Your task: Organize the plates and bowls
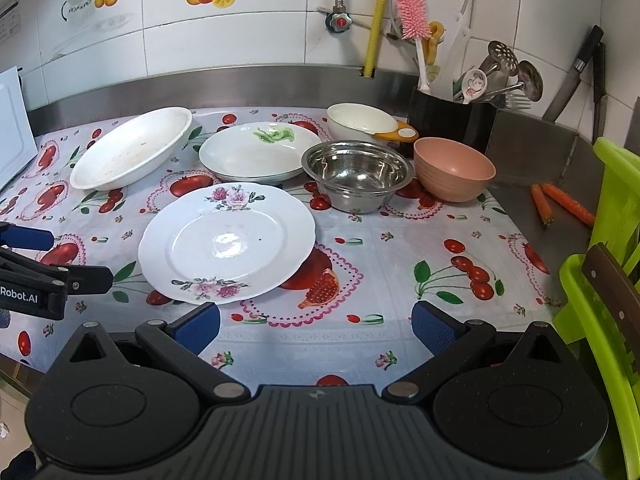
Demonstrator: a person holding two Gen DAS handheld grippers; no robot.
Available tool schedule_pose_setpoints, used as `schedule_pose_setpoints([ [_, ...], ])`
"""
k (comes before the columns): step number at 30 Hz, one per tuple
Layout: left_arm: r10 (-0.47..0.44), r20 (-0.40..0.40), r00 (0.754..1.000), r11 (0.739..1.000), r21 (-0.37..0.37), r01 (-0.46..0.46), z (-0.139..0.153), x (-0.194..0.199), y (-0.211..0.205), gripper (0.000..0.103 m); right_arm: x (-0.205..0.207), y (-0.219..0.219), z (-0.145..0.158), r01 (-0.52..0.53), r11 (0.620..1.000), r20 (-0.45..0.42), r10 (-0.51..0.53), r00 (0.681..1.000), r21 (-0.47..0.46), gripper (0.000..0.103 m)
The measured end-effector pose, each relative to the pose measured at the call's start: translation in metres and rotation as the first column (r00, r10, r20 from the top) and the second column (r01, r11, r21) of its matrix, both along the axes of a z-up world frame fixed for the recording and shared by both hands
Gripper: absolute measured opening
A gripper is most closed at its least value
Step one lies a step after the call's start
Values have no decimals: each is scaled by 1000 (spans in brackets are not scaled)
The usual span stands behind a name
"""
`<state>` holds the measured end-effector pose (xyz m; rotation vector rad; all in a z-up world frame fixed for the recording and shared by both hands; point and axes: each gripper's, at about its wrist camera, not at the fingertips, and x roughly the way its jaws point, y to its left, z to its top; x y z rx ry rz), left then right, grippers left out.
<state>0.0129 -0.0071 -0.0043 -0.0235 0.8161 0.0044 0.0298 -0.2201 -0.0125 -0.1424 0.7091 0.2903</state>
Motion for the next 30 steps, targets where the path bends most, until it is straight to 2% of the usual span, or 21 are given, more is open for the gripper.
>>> schedule_pose_setpoints([
  [30, 6, -10, 1000, 1000, -7, -6, 3, 9, 5, 103, 6, 2, -1, -9, 1000, 0, 9, 1000, -3, 6],
])
